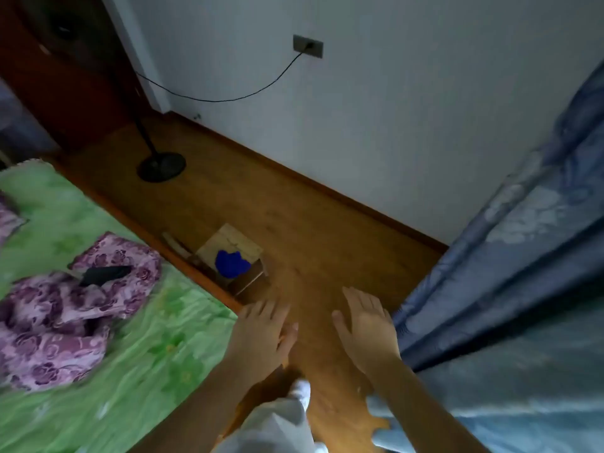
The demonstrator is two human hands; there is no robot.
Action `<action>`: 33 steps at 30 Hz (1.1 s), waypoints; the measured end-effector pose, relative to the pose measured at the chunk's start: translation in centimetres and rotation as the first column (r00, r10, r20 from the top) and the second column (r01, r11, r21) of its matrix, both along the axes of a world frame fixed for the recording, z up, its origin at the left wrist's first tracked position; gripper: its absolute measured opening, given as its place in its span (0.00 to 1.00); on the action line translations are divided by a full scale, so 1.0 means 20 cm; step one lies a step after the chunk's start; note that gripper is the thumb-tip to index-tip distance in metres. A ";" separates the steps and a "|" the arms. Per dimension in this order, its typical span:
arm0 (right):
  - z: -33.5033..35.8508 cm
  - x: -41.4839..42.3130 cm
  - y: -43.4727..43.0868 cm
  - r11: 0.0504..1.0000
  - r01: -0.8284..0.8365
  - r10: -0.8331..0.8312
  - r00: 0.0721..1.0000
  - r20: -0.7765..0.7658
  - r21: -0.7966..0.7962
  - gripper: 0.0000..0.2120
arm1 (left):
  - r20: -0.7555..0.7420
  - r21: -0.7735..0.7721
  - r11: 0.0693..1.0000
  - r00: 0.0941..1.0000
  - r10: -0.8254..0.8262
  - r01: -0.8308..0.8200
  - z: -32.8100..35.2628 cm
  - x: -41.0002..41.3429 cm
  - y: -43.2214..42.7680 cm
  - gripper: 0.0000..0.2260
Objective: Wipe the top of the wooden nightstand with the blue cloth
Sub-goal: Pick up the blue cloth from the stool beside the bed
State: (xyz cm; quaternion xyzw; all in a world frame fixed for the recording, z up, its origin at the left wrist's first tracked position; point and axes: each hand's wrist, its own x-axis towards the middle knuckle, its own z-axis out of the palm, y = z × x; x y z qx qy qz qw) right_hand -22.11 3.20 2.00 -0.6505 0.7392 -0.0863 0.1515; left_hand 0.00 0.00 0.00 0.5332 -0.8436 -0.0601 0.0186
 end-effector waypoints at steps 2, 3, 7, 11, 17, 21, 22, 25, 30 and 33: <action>-0.02 -0.03 -0.08 1.000 0.028 -0.028 0.999 0.037 0.004 0.27 | 0.004 0.038 0.999 1.000 0.024 -0.024 -0.01 -0.03 -0.11 0.21; -0.04 -0.05 -0.13 0.999 0.039 -0.039 0.999 0.030 0.001 0.27 | 0.010 0.046 0.998 0.999 0.031 -0.031 -0.03 -0.05 -0.17 0.23; -0.11 -0.13 -0.40 0.998 0.059 -0.059 0.998 0.009 0.039 0.26 | 0.014 0.137 0.989 0.999 0.050 -0.051 -0.11 -0.15 -0.48 0.30; -0.14 -0.23 -0.74 0.997 0.053 -0.053 0.999 0.002 0.051 0.26 | 0.026 0.208 0.976 0.998 0.063 -0.067 -0.16 -0.24 -0.85 0.30; -0.14 -0.29 -1.21 1.000 0.004 -0.004 1.000 0.014 0.007 0.26 | 0.050 0.206 0.976 0.996 0.069 -0.077 -0.18 -0.30 -1.27 0.30; -0.17 -0.30 -1.51 0.998 -0.056 0.055 0.998 0.034 0.021 0.27 | 0.065 0.219 0.963 0.987 0.144 -0.155 -0.15 -0.30 -1.49 0.29; -0.18 -0.31 -1.58 0.996 -0.087 0.086 0.996 0.030 0.027 0.27 | 0.070 0.221 0.960 0.984 0.162 -0.174 -0.15 -0.30 -1.54 0.28; -0.22 -0.31 -1.84 0.975 -0.211 0.210 0.977 0.018 0.065 0.27 | 0.080 0.210 0.941 0.964 0.255 -0.266 -0.15 -0.29 -1.68 0.28; -0.24 -0.20 -2.24 0.860 -0.504 0.504 0.863 0.031 0.077 0.28 | 0.063 0.216 0.824 0.849 0.524 -0.525 -0.16 -0.24 -1.80 0.30; -0.24 -0.06 -2.46 0.724 -0.685 0.685 0.728 0.033 0.086 0.29 | 0.093 0.218 0.733 0.762 0.641 -0.644 -0.16 -0.18 -1.80 0.32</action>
